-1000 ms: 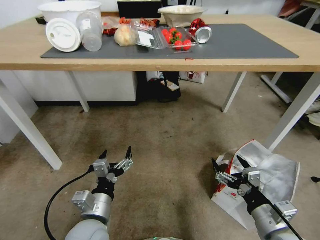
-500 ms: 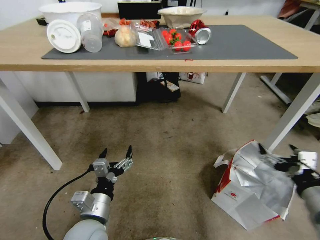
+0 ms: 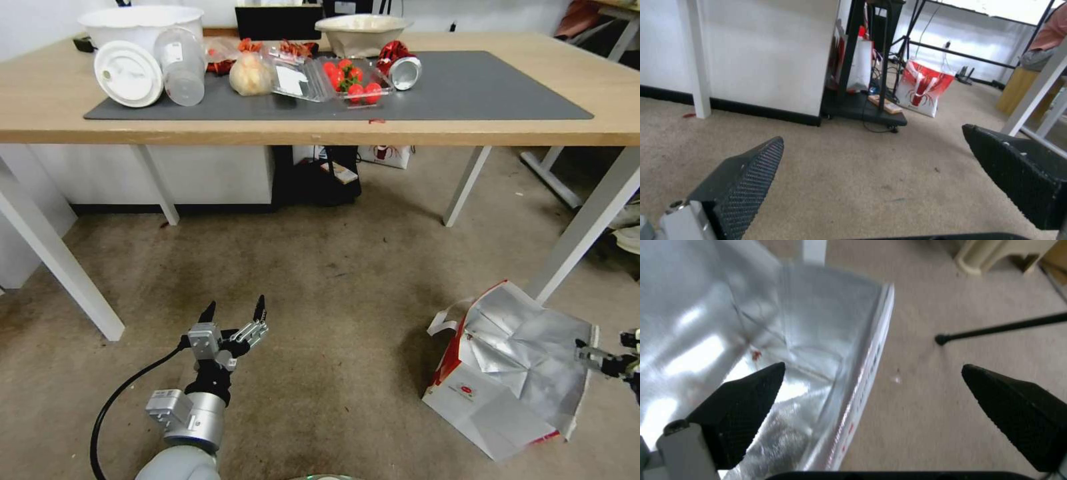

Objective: Pick up the food delivery bag from the floor and place it on the table.

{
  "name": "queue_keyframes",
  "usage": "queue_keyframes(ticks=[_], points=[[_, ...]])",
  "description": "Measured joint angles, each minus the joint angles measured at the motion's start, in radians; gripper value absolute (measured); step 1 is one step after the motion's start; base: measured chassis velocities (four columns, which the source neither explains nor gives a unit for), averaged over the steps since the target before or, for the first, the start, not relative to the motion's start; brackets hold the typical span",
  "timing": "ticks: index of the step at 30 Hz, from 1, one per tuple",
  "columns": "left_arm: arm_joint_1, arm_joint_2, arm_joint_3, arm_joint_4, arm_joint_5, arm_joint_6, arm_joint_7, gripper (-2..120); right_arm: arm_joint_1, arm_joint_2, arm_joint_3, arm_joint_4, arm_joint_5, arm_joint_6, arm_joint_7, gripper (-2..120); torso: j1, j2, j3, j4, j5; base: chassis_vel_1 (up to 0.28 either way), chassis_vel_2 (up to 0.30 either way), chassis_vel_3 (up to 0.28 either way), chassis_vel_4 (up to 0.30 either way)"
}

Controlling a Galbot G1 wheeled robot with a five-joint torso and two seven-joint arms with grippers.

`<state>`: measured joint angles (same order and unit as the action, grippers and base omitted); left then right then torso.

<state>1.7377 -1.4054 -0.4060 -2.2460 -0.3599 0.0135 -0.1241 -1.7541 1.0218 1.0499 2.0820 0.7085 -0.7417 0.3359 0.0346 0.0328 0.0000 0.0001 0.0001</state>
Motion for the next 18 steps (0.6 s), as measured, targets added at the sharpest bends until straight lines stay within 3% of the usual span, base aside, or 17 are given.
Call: queue_keyframes(ticks=[18], points=[[-0.007,0.009,0.016,0.014,0.006,0.005,-0.005,100,0.054,0.030,-0.073,-0.098,-0.030,0.011,-0.043,100,0.000,0.001,0.000,-0.0001,-0.0002,0.000,0.000,0.000,0.000]])
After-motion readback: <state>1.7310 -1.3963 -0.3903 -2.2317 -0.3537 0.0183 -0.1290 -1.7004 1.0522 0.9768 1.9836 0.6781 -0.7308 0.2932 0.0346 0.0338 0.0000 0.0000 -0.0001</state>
